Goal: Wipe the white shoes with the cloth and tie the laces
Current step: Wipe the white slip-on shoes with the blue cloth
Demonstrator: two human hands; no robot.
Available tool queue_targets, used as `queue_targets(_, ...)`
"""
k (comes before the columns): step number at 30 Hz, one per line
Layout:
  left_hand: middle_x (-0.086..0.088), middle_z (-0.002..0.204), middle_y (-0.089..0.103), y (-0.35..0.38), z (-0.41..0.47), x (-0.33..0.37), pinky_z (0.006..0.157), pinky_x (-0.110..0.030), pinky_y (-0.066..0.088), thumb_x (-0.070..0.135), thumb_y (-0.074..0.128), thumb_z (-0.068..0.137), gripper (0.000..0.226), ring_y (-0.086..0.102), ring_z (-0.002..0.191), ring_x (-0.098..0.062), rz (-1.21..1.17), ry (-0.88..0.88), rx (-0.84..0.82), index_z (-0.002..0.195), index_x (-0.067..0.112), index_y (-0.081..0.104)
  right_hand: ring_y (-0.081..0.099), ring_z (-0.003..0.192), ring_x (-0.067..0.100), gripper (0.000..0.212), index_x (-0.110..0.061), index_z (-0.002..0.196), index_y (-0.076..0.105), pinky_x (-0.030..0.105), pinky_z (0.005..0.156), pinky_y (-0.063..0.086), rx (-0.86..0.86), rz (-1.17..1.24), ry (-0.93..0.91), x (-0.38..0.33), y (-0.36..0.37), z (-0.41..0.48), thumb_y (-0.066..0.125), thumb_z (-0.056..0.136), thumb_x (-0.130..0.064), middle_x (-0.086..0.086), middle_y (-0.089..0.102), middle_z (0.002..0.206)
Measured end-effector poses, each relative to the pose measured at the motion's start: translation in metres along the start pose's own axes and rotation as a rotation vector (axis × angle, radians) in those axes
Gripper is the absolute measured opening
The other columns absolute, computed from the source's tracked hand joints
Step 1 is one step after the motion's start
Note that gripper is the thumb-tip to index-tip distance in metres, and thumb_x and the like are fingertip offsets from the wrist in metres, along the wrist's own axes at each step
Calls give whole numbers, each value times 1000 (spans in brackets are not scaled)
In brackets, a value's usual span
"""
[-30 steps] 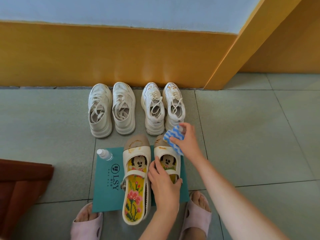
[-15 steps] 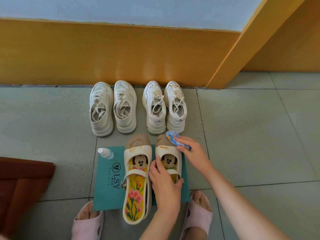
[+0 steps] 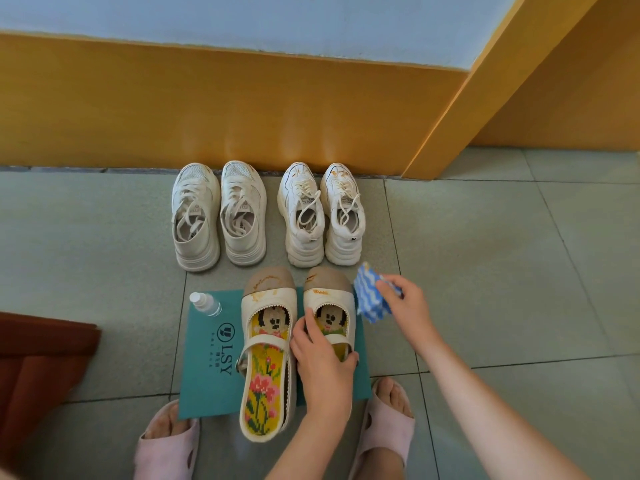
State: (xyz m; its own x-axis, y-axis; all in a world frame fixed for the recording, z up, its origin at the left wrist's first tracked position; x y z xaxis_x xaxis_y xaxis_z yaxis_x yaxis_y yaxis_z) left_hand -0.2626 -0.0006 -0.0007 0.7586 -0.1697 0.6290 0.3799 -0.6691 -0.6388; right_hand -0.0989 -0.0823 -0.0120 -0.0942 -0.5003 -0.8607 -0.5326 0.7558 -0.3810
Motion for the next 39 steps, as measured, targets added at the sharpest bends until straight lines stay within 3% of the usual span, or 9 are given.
queue_targets(8, -4, 148, 17, 0, 0, 1, 111, -28, 24, 28, 76, 75, 99, 15, 137, -20, -8, 4, -7, 148, 14, 10, 59, 76, 9, 38, -31, 137, 44, 28, 68, 48, -228, -479, -217, -26, 64, 11, 42, 100, -23, 1, 64, 118)
queue_targets(10, -5, 147, 17, 0, 1, 0, 112, -29, 23, 26, 77, 74, 99, 15, 137, -21, -15, 4, -1, 147, 14, 11, 60, 97, 1, 49, -34, 144, 34, 21, 82, 49, -271, -480, -259, -23, 66, 4, 43, 100, -14, -8, 47, 139)
queue_targets(12, -5, 147, 18, 1, 2, -1, 112, -30, 22, 24, 78, 73, 99, 15, 137, -20, -34, 6, 5, 147, 14, 12, 29, 137, 2, 58, -30, 144, 29, 31, 112, 34, -301, -512, -329, -19, 66, -2, 45, 96, 0, -12, 31, 149)
queue_targets(14, -5, 147, 17, 2, 2, -2, 112, -30, 21, 23, 78, 73, 99, 13, 138, -20, -45, 5, -2, 147, 15, 12, 15, 143, 5, 62, -27, 143, 30, 36, 118, 23, -296, -509, -350, -16, 63, -7, 46, 93, 6, -10, 28, 152)
queue_targets(21, -5, 147, 18, 1, 3, -1, 113, -30, 21, 21, 77, 73, 98, 14, 139, -21, -60, 5, -5, 147, 14, 12, 13, 143, 5, 63, -32, 139, 21, 30, 119, 18, -317, -531, -339, -9, 55, -35, 43, 94, 7, -19, 22, 144)
queue_targets(27, -6, 146, 20, 1, 3, -1, 112, -31, 23, 20, 77, 73, 98, 16, 138, -22, -72, 12, -3, 147, 13, 14, 33, 135, 4, 47, -25, 138, 45, 19, 111, 30, -337, -440, -200, 8, 42, -50, 41, 98, -1, -12, 41, 142)
queue_targets(31, -8, 146, 21, 0, 2, -3, 112, -32, 23, 20, 78, 72, 97, 17, 137, -22, -69, 25, 2, 146, 13, 15, 50, 119, 5, 36, -25, 129, 54, -1, 86, 38, -342, -203, 3, 19, 26, -57, 45, 98, -7, -9, 53, 130)
queue_targets(35, -6, 145, 20, 1, 3, -4, 112, -30, 20, 24, 79, 72, 100, 16, 136, -22, -89, 34, -25, 147, 13, 14, 50, 118, 12, 38, -8, 133, 49, -4, 83, 36, -91, -18, 15, 8, -6, -34, 47, 96, -3, 6, 54, 131)
queue_targets(39, -7, 144, 20, 2, 4, -7, 113, -31, 19, 26, 80, 71, 103, 17, 136, -23, -77, 48, -32, 148, 13, 13, 55, 103, 6, 41, -16, 138, 46, 4, 81, 43, -136, -23, -10, -13, 15, -14, 44, 98, -6, -5, 53, 128)
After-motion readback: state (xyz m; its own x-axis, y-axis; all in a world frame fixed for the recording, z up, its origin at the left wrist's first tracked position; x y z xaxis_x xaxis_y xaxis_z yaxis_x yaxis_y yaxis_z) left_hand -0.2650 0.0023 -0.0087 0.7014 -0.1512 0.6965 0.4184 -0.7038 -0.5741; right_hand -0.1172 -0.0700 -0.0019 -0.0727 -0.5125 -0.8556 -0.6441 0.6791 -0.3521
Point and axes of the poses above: each hand's wrist, its own z-axis towards the middle knuckle, its own y-axis out of the palm, x = y × z, the point moved 6 cm from there along z, towards the middle knuckle
